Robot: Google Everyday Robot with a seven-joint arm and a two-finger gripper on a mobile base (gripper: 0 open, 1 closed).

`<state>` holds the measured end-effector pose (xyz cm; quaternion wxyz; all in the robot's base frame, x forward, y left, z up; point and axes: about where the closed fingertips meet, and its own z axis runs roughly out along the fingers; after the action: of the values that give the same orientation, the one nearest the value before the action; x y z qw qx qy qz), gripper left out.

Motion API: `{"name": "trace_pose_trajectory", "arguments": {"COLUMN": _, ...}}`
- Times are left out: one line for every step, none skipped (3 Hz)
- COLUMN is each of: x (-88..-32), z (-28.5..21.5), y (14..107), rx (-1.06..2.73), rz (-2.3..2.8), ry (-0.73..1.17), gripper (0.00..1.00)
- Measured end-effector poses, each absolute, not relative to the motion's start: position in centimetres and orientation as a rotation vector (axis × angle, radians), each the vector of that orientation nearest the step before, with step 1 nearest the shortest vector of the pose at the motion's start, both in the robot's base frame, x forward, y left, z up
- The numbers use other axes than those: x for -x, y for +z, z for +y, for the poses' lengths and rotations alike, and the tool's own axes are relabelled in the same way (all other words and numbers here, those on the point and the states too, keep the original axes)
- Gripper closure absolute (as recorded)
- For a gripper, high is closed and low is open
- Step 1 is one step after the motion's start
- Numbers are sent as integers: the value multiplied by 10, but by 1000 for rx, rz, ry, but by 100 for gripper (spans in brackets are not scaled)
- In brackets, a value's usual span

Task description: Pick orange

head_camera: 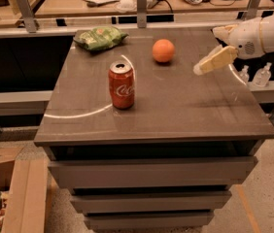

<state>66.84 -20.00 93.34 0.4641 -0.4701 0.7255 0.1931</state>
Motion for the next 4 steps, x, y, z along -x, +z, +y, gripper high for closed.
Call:
{"name": "trace_pose_trajectory", "arguments": {"x": -700, "z": -183, "y": 923, "rx": 1084, "rz": 1713, "ry": 544, "gripper": 0}}
{"name": "trace_pose_trajectory", "arguments": {"x": -726, "z": -174, "y": 901, "rx": 1009, "rz": 1698, "ry": 577, "gripper": 0}}
{"name": "trace_pose_trajectory", "arguments": {"x": -749, "z": -164, "y": 888, "rx": 957, "rz": 1692, "ry": 593, "gripper": 0}}
{"name": "trace_pose_trajectory", "arguments": {"x": -770, "z": -151, "y": 877, "rx": 927, "rz": 1717, "ry": 570, "gripper": 0}}
